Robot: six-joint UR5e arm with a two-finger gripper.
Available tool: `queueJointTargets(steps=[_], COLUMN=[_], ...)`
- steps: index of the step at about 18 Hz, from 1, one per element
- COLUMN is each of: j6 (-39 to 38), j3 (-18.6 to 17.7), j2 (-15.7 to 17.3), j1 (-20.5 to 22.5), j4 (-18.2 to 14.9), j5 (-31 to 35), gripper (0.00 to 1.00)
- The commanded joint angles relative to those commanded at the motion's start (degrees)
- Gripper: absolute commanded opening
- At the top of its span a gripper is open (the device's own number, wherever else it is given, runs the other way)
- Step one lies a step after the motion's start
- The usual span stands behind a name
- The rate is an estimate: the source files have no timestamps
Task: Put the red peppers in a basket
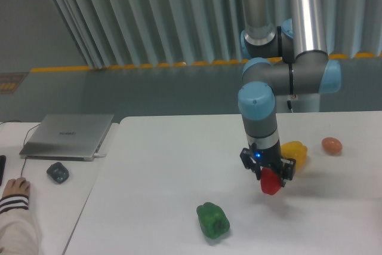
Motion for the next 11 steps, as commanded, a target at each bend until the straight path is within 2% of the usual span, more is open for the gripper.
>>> queueJointTargets(steps=[3,6,8,11], j6=[10.5,20.4,21.9,28.6], j3=[0.3,3.3,3.5,4.7], j2=[1.9,1.9,1.4,0.5], j1=[3.7,7.4,8.6,10.6], j4=[0.4,0.4,0.7,0.9], j5=[1.3,1.4,1.5,3.4], gripper=[0.57,0.57,0.57,0.57])
